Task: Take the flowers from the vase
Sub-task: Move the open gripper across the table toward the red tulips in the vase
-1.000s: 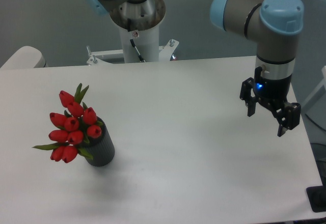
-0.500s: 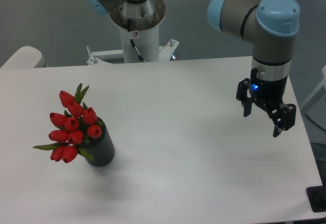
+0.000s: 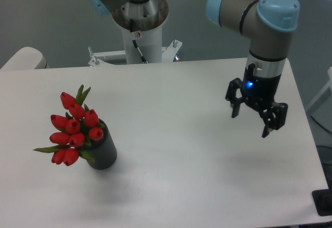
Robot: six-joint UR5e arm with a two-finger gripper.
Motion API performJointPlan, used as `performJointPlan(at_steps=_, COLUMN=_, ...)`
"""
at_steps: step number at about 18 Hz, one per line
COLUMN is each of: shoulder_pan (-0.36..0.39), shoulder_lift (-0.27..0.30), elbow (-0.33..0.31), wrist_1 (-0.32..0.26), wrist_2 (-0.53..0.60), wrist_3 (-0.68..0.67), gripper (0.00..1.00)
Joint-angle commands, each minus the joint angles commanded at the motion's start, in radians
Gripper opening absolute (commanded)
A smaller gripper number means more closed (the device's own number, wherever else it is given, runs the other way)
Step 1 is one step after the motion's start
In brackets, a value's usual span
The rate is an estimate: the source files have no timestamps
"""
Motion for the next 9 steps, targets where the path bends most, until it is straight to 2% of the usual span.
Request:
performJointPlan(at_steps=7, shoulder_pan=-0.083, shoulder_lift=0.068, elbow=-0.121, wrist_1=0.012, wrist_2=-0.1, wrist_3=-0.238, gripper=1.0)
performJointPlan(at_steps=9, shoulder_pan=-0.086, shoulder_lift=0.09, elbow=-0.163, wrist_1=0.014, wrist_2=-0.193, wrist_3=-0.3, gripper=1.0)
